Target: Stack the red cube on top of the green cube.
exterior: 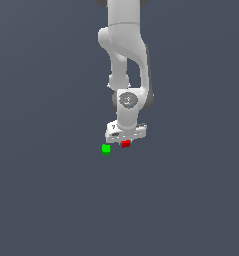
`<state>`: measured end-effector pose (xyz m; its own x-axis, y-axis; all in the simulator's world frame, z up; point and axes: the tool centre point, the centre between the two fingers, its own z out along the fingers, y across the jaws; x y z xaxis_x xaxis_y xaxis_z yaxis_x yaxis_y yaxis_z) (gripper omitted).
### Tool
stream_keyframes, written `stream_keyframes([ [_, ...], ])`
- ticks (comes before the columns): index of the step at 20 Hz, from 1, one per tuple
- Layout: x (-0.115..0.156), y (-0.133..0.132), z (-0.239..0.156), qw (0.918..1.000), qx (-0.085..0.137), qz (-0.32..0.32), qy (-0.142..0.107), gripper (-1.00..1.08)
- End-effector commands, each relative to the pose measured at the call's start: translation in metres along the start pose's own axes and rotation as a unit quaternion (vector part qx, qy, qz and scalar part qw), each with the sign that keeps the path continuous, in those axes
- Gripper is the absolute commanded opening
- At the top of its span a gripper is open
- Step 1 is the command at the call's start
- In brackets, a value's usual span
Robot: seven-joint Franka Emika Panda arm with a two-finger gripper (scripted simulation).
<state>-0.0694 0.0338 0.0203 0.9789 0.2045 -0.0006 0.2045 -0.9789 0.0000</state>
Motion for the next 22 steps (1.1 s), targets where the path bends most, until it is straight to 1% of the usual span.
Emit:
stream_keyframes([
  [1,0.0,0.0,0.0,1.0,0.0,0.0,0.0,-1.0],
  [7,0.0,0.0,-0.001,1.0,0.0,0.0,0.0,-1.0],
  [12,0.0,0.0,-0.013,1.0,0.0,0.0,0.0,-1.0],
  [16,-0.001,0.0,-0.032,1.0,0.0,0.0,0.0,-1.0],
  [22,-0.001,0.0,-0.072,1.0,0.0,0.0,0.0,-1.0],
])
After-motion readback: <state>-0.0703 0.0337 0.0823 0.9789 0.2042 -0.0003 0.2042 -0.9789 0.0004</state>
